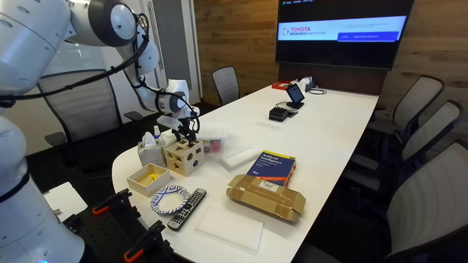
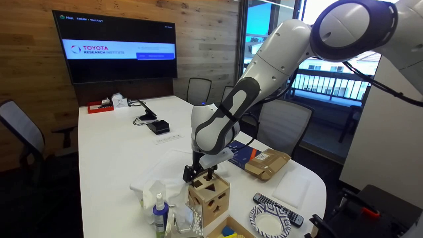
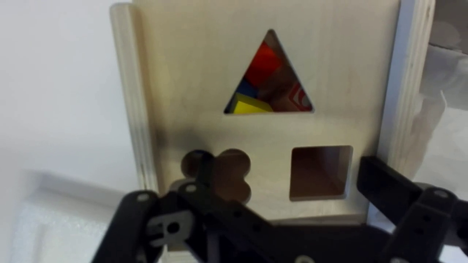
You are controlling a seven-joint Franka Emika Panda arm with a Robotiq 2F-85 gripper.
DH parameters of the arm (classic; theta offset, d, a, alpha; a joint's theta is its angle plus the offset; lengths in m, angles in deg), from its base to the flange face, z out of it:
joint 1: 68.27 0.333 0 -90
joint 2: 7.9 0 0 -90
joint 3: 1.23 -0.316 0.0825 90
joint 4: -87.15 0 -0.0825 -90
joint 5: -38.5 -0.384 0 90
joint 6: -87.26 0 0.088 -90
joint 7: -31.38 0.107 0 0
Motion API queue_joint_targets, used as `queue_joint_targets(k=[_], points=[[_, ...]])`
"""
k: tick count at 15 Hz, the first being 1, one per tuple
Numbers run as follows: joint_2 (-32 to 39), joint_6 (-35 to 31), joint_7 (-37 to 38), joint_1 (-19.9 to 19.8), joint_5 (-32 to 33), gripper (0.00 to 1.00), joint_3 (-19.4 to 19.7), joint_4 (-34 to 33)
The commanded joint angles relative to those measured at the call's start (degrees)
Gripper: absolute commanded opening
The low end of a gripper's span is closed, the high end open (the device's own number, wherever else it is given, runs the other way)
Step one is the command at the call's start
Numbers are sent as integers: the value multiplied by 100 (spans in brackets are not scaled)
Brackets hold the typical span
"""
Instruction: Slide the lid on the wooden toy box forwards.
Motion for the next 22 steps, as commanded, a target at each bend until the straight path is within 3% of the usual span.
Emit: queue_joint_targets(k=[1, 22], points=[[23, 247, -224, -53, -291, 100, -136, -70], [-145, 1740, -498, -381, -1235, 100, -534, 11]])
